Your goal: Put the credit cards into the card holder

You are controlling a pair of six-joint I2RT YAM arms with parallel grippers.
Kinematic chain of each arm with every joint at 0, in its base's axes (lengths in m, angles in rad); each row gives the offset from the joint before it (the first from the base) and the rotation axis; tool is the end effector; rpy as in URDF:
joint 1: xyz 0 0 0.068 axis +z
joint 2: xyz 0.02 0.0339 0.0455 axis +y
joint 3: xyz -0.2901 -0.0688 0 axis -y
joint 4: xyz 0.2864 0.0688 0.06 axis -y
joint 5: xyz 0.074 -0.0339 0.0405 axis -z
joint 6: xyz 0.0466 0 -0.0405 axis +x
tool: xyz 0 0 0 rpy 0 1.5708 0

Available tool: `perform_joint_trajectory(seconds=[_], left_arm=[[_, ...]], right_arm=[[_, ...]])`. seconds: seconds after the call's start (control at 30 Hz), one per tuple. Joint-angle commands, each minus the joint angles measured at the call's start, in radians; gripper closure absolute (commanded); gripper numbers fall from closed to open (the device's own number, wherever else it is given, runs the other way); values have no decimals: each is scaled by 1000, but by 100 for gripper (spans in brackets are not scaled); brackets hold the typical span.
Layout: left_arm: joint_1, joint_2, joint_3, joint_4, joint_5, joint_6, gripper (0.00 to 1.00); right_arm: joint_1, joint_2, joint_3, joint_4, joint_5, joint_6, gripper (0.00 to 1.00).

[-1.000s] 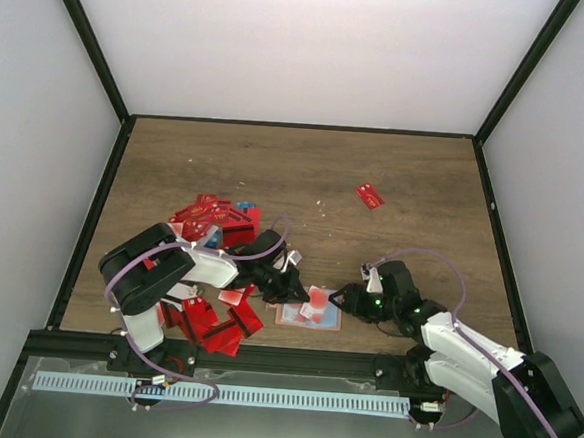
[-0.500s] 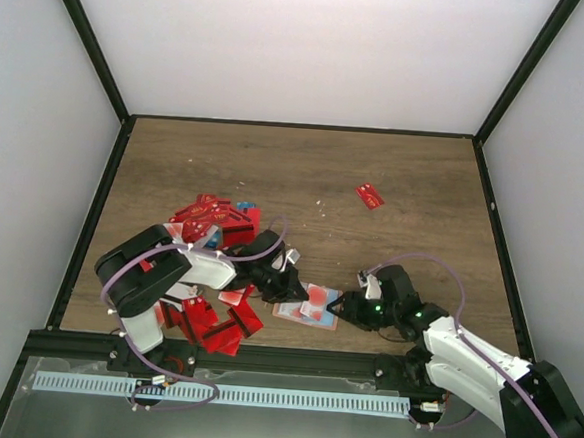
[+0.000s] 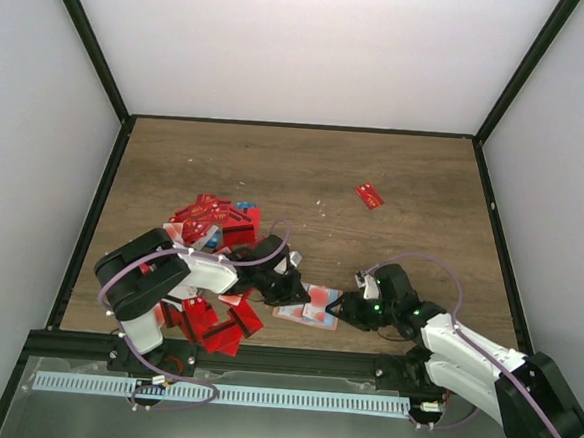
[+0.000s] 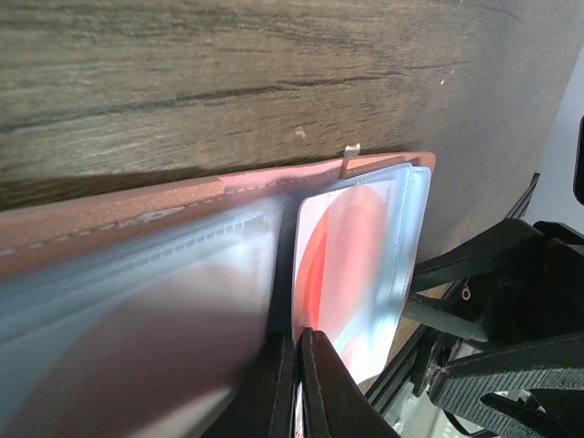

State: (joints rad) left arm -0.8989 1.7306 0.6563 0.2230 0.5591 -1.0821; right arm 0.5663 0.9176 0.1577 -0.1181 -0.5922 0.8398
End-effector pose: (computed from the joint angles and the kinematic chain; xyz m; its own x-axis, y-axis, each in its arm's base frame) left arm 0.1862 -0.2738 0.0913 -0.9977 0.0520 0.0429 0.0003 0.6391 -0.7692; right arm 0.1249 0.1103 0.1034 -0.9889 0.1033 -0.1066 -0.0146 0.6471 0.7623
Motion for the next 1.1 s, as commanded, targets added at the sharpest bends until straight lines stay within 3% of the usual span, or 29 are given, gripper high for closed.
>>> perform_joint_trajectory(seconds=[0.0, 0.37, 0.77, 1.07], left_arm=[[-30, -3, -1, -64, -69, -35, 96], [-51, 14, 15, -58, -76, -54, 96], [-81, 7, 42, -107, -96, -56, 85], [-87, -61, 91, -281, -162, 6, 60]], right_arm=[[14, 31, -17, -19, 19, 18, 49], [14, 66, 2, -3, 26, 8, 49], [14, 70, 16, 2, 43, 1, 49], [12, 20, 59, -92, 109, -28, 48]])
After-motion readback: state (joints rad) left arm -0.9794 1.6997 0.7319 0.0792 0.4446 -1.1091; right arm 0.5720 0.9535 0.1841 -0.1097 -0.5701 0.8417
